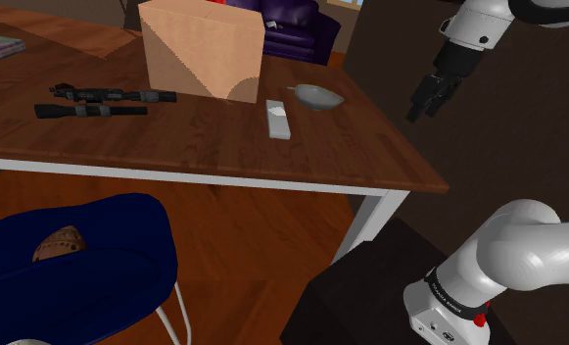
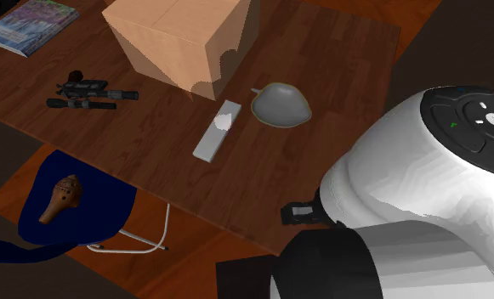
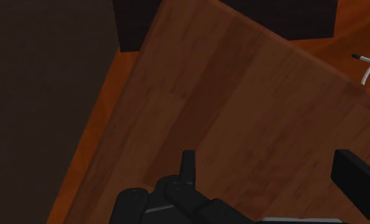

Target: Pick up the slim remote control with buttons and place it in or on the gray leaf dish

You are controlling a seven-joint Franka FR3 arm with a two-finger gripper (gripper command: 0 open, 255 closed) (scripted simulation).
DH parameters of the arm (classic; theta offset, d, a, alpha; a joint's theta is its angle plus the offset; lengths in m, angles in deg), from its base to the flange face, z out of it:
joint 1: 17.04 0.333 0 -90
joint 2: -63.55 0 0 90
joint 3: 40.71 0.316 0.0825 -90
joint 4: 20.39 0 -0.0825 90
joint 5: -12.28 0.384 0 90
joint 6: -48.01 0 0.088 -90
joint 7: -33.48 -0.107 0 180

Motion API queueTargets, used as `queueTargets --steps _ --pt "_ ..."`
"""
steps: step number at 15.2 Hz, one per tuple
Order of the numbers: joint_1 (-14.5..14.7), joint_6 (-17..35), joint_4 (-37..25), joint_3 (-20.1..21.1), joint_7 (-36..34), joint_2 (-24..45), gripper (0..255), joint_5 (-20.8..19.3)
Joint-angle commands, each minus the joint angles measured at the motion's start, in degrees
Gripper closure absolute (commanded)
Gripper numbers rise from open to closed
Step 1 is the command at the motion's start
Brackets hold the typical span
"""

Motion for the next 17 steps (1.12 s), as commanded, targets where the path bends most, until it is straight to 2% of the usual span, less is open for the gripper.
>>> queueTargets --steps 1,9,17 --pt "0.0 0.0 0.0 0.0 0.0 0.0 0 0.0" --pt "0.2 8.2 -6.0 6.7 -11.2 14.6 0 4.2" --pt "-0.2 13.5 -17.1 12.0 -22.0 31.5 0 4.7"
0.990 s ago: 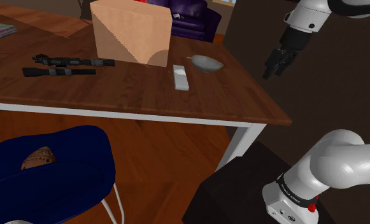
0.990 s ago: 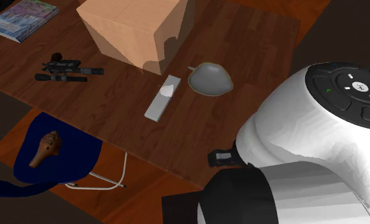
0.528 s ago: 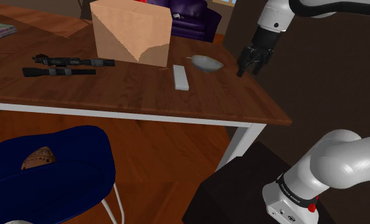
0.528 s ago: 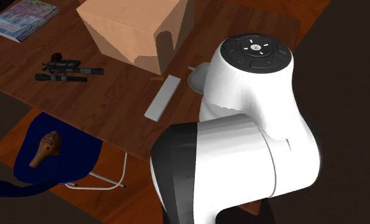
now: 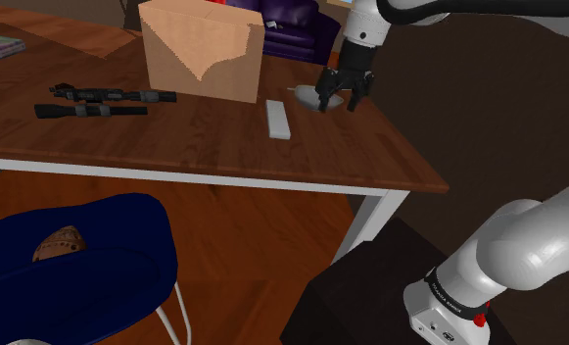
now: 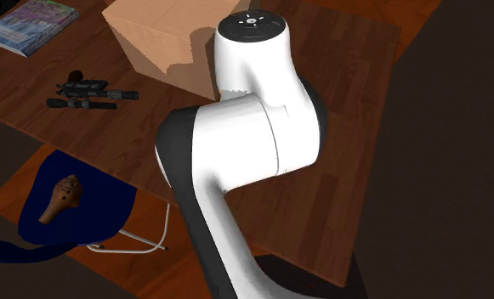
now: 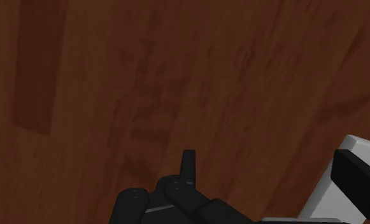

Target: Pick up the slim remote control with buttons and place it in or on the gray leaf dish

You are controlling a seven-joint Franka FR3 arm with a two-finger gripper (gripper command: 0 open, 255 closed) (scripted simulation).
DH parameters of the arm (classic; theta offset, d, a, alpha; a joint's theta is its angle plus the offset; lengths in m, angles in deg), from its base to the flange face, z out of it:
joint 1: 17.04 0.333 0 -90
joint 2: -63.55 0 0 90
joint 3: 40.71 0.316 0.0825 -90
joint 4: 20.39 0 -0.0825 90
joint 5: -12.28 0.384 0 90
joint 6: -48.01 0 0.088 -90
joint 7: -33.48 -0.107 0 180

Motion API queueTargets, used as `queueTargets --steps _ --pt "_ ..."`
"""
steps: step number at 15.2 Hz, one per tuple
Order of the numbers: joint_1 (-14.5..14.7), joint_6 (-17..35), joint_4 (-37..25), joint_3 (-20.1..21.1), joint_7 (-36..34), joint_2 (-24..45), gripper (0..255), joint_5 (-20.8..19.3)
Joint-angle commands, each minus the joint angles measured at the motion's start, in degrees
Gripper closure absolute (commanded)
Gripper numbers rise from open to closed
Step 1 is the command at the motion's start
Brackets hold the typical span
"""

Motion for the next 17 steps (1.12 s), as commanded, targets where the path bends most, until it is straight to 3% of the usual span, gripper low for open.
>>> queueTargets --steps 1,11,17 --pt "0.0 1.2 -2.8 1.1 -2.7 4.0 0 -0.2" --pt "1.8 1.2 -25.6 4.2 -15.8 27.8 0 -4.7" --pt "2.0 4.8 -23.0 4.1 -16.3 28.9 0 -5.0"
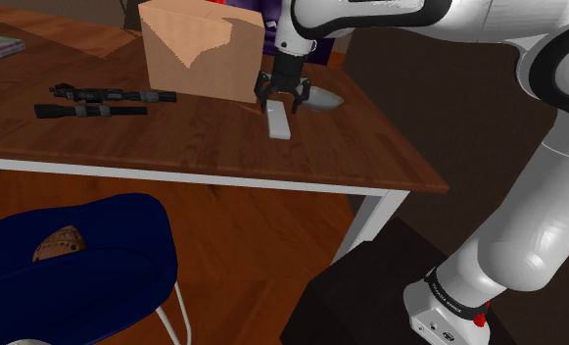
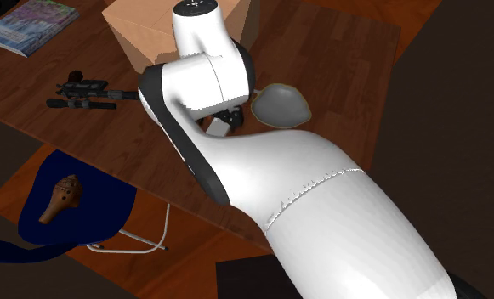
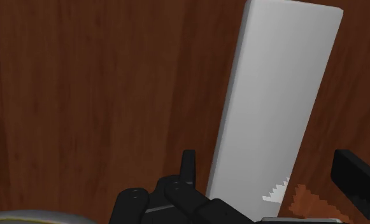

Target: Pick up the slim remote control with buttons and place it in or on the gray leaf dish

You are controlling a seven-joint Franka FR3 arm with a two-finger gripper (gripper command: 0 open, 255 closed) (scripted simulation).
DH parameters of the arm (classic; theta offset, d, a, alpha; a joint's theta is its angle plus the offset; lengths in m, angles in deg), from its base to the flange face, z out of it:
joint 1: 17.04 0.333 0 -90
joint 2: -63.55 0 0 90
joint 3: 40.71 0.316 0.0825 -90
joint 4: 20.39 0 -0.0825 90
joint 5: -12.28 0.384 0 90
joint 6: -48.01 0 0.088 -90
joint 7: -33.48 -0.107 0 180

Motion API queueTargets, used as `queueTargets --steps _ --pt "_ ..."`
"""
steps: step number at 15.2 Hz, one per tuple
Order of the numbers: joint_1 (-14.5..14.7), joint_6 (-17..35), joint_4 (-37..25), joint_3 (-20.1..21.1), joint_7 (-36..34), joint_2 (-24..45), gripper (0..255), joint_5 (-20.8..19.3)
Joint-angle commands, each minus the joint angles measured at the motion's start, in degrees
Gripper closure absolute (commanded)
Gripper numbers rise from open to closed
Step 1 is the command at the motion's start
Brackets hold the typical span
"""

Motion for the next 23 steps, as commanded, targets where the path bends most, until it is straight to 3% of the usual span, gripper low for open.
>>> queueTargets --steps 1,10,11,20,23 --pt "0.0 1.5 1.4 0.0 -0.1 0.1 0 0.0" --pt "0.0 2.7 2.4 0.0 -0.1 0.2 0 -0.1" --pt "0.0 2.7 2.4 0.0 -0.1 0.2 255 -0.1" --pt "0.0 2.7 2.4 0.0 -0.1 0.2 255 -0.1" --pt "0.0 0.4 0.4 0.0 -0.1 0.0 255 0.0"
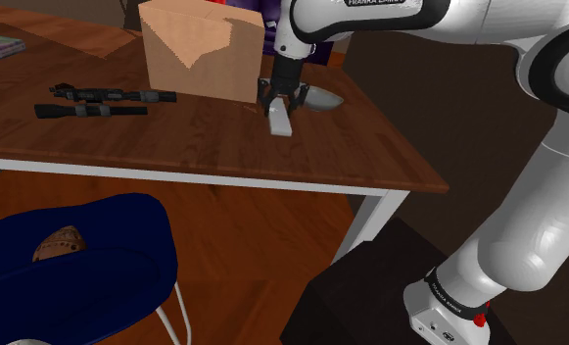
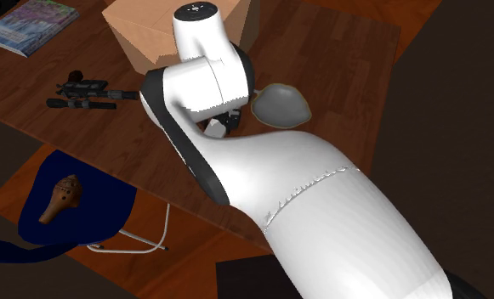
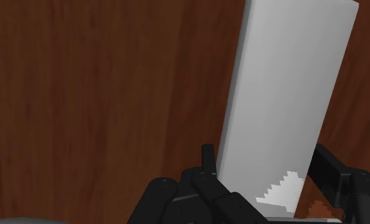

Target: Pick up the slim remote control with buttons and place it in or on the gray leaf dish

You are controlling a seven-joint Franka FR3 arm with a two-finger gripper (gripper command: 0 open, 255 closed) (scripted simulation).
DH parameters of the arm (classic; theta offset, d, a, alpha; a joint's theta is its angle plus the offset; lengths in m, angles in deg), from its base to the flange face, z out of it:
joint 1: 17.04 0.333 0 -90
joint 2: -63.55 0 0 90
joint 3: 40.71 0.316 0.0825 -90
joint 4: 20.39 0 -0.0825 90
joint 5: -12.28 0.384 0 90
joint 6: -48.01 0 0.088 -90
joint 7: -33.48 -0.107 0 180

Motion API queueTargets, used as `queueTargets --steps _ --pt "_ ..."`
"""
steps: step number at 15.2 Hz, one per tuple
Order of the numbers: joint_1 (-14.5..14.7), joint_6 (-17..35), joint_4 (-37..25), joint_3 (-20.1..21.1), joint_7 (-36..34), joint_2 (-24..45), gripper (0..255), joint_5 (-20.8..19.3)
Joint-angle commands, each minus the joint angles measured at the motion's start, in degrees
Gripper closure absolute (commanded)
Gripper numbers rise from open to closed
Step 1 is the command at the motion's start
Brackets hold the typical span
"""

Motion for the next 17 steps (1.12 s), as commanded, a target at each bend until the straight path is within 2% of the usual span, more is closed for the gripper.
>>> queueTargets --steps 1,17 --pt "0.0 -1.4 -1.3 0.0 0.1 -0.1 255 0.0" --pt "0.5 -14.2 -15.4 0.2 -0.2 1.2 255 -0.3"
